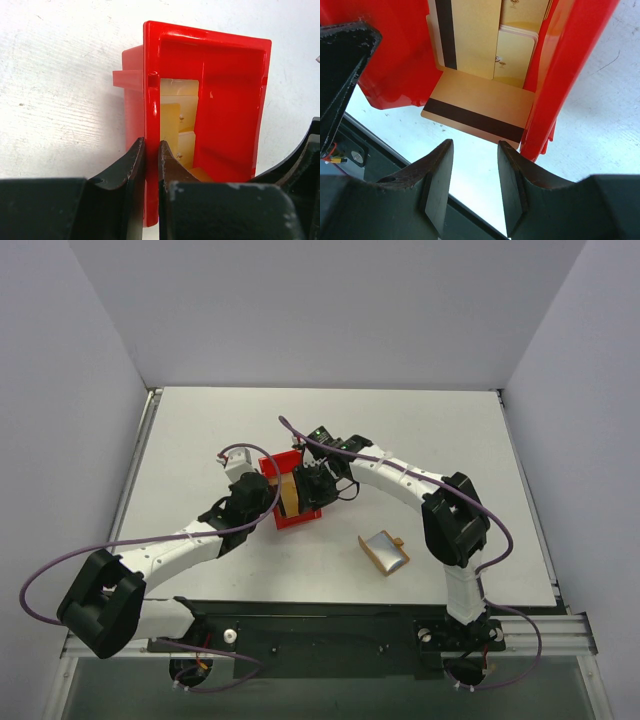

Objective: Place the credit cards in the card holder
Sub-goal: Pick up the credit card from the storage box.

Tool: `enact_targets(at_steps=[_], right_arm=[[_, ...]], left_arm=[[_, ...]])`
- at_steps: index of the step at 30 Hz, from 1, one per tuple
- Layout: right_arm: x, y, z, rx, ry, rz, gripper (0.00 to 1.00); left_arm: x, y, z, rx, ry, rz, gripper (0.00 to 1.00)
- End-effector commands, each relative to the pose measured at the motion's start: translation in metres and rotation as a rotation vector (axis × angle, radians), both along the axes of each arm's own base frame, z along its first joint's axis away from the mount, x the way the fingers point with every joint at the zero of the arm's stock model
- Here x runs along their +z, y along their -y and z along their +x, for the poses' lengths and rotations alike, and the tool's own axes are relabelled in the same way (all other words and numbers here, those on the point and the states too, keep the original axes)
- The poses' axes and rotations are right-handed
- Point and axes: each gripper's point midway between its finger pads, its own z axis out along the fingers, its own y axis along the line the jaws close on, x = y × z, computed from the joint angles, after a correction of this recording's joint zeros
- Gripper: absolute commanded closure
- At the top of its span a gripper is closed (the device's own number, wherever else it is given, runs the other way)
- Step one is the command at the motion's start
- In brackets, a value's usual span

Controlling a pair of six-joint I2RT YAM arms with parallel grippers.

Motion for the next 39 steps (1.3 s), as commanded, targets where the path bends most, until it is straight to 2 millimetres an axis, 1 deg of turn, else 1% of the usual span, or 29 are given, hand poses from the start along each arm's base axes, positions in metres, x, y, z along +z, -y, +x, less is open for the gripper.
enact_targets(at_steps=[1, 4, 5, 8, 9, 10, 13, 16, 18, 19, 20, 23, 25, 27, 29, 34, 35, 39], right_arm=[[0.009, 0.012, 0.000, -0.029, 0.014, -0.019, 0.63], [0.021, 0.011, 0.005, -0.042, 0.069, 0.007, 0.62], [0.024, 0.010, 0.010, -0.052, 0.098, 0.015, 0.62], [0.037, 0.012, 0.017, -0.101, 0.152, 0.041, 0.60], [0.037, 0.012, 0.020, -0.127, 0.165, 0.047, 0.60], [0.043, 0.012, 0.021, -0.143, 0.179, 0.062, 0.60], [0.050, 0.011, 0.027, -0.205, 0.205, 0.085, 0.59], [0.054, 0.016, 0.033, -0.282, 0.226, 0.089, 0.59], [0.054, 0.016, 0.034, -0.342, 0.213, 0.107, 0.58], [0.050, 0.014, 0.034, -0.385, 0.192, 0.124, 0.58], [0.052, 0.013, 0.034, -0.411, 0.184, 0.142, 0.58], [0.048, 0.005, 0.038, -0.516, 0.134, 0.208, 0.58], [0.045, -0.001, 0.040, -0.549, 0.107, 0.232, 0.58], [0.037, -0.007, 0.043, -0.573, 0.076, 0.234, 0.58], [0.034, -0.010, 0.047, -0.593, 0.059, 0.240, 0.58], [0.033, -0.021, 0.052, -0.603, 0.038, 0.264, 0.58], [0.028, -0.021, 0.051, -0.606, 0.029, 0.255, 0.58], [0.025, -0.022, 0.055, -0.625, 0.024, 0.257, 0.58]], left_arm=[[0.037, 0.006, 0.018, 0.031, 0.113, -0.087, 1.00], [0.035, 0.007, 0.018, 0.029, 0.108, -0.087, 1.00], [0.034, 0.007, 0.019, 0.030, 0.108, -0.086, 1.00], [0.032, 0.005, 0.019, 0.043, 0.103, -0.089, 1.00], [0.033, 0.005, 0.019, 0.046, 0.105, -0.092, 1.00], [0.033, 0.004, 0.019, 0.053, 0.105, -0.093, 1.00], [0.032, 0.002, 0.020, 0.071, 0.105, -0.094, 1.00], [0.034, -0.001, 0.021, 0.098, 0.114, -0.099, 1.00], [0.035, -0.006, 0.021, 0.129, 0.123, -0.105, 1.00], [0.037, -0.008, 0.021, 0.145, 0.129, -0.119, 1.00], [0.037, -0.011, 0.021, 0.167, 0.136, -0.118, 1.00], [0.041, -0.020, 0.019, 0.229, 0.147, -0.143, 1.00], [0.043, -0.027, 0.018, 0.278, 0.154, -0.149, 1.00], [0.045, -0.033, 0.016, 0.316, 0.153, -0.155, 1.00], [0.047, -0.035, 0.015, 0.331, 0.156, -0.166, 1.00], [0.044, -0.037, 0.013, 0.337, 0.154, -0.170, 1.00], [0.046, -0.037, 0.013, 0.338, 0.157, -0.175, 1.00], [0.044, -0.037, 0.012, 0.338, 0.155, -0.178, 1.00]])
